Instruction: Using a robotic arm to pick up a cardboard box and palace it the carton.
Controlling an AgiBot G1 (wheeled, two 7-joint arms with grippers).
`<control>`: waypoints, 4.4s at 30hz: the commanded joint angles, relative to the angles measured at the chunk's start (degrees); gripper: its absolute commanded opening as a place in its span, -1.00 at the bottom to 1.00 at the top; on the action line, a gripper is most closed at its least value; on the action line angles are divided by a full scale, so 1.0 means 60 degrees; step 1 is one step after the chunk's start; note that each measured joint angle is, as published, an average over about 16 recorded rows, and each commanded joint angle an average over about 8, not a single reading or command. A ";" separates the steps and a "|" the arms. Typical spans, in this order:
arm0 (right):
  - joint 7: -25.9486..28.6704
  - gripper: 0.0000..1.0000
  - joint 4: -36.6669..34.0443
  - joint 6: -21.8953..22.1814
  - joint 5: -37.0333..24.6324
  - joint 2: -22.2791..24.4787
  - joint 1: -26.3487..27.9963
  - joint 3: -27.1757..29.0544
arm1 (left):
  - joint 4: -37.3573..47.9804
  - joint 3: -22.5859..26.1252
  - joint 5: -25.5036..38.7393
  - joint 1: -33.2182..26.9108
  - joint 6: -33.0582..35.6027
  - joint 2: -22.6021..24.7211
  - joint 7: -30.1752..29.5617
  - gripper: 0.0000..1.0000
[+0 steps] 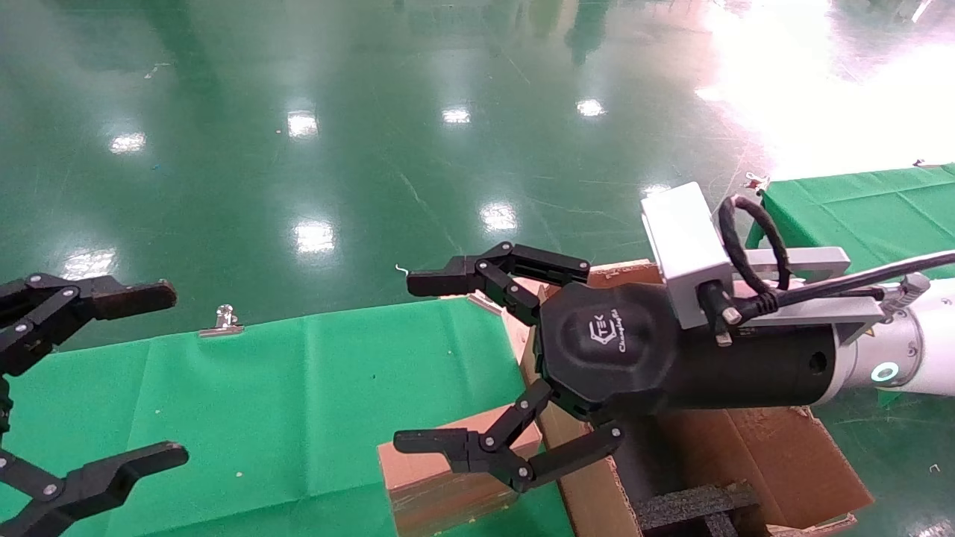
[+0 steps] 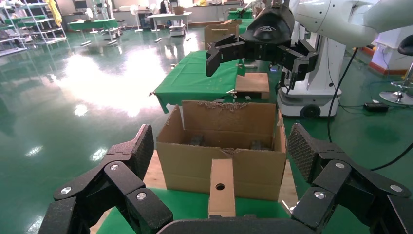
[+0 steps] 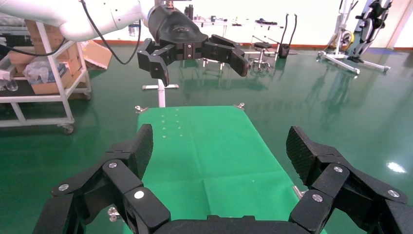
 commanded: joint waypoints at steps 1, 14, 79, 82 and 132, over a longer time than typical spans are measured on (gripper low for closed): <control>0.0000 1.00 0.0000 0.0000 0.0000 0.0000 0.0000 0.0000 | 0.0000 0.0000 0.0000 0.0000 0.0000 0.0000 0.0000 1.00; 0.0000 1.00 0.0000 0.0000 0.0000 0.0000 0.0000 0.0000 | 0.0000 0.0000 0.0000 0.0000 0.0000 0.0000 0.0000 0.84; 0.0079 1.00 -0.1647 -0.0664 -0.8388 -0.3681 0.5613 -0.6809 | 0.0001 0.0003 -0.0002 -0.0001 -0.0001 -0.0001 0.0002 0.02; 0.0014 0.96 -0.1746 -0.0645 -0.8403 -0.3783 0.5649 -0.6945 | 0.0001 0.0003 -0.0002 -0.0001 -0.0001 -0.0001 0.0002 0.77; -0.0107 -1.00 -0.1889 -0.0653 -0.8210 -0.3776 0.5886 -0.6985 | 0.0004 0.0003 -0.0006 0.0001 -0.0003 -0.0001 0.0003 1.00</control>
